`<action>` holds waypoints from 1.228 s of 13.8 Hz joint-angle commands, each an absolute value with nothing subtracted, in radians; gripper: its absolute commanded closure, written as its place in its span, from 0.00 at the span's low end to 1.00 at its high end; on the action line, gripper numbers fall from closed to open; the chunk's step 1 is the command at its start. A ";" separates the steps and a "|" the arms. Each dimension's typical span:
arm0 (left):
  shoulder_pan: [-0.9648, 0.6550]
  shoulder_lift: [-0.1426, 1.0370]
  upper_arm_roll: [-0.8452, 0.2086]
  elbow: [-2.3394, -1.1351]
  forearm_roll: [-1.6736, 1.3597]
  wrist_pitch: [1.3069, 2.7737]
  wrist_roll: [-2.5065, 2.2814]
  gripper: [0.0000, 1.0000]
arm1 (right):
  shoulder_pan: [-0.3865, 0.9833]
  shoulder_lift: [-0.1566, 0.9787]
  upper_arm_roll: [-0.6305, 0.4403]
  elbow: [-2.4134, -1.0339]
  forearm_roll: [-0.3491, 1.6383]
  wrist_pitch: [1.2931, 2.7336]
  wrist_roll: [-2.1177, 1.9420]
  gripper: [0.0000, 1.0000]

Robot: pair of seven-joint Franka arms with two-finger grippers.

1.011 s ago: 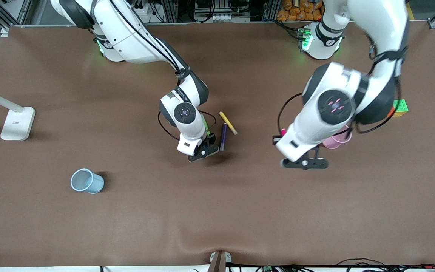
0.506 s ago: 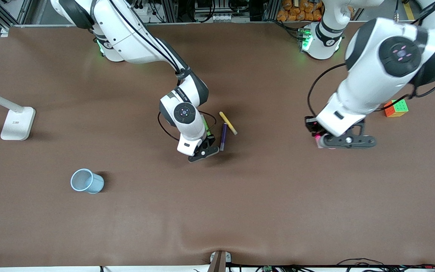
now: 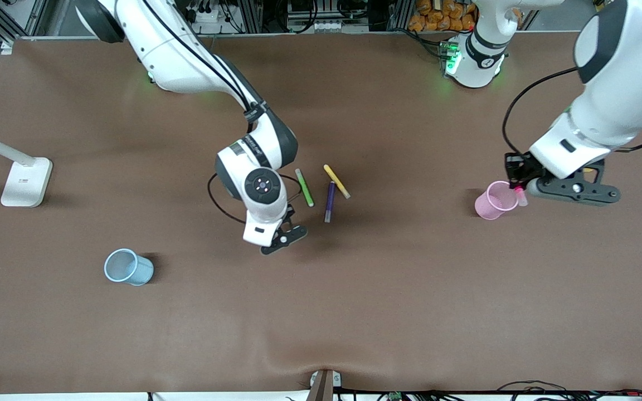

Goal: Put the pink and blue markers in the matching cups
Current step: 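Lift the pink marker toward the pink cup while the right gripper lifts blue, then lower the pink marker into the pink cup with the left gripper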

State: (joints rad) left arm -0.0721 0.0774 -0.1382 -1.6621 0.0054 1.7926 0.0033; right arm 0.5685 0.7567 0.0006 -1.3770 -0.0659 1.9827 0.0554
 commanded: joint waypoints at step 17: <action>0.153 -0.222 -0.146 -2.228 -0.249 2.227 0.756 1.00 | 0.255 0.713 -0.067 -1.327 -0.551 1.752 -0.670 1.00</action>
State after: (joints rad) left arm 0.1546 -0.1555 -0.1349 -2.0985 -0.2283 2.1083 0.7159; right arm 0.2852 0.7130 -0.0822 -1.3170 -0.5235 1.7242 -0.6517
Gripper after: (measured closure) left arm 0.828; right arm 0.824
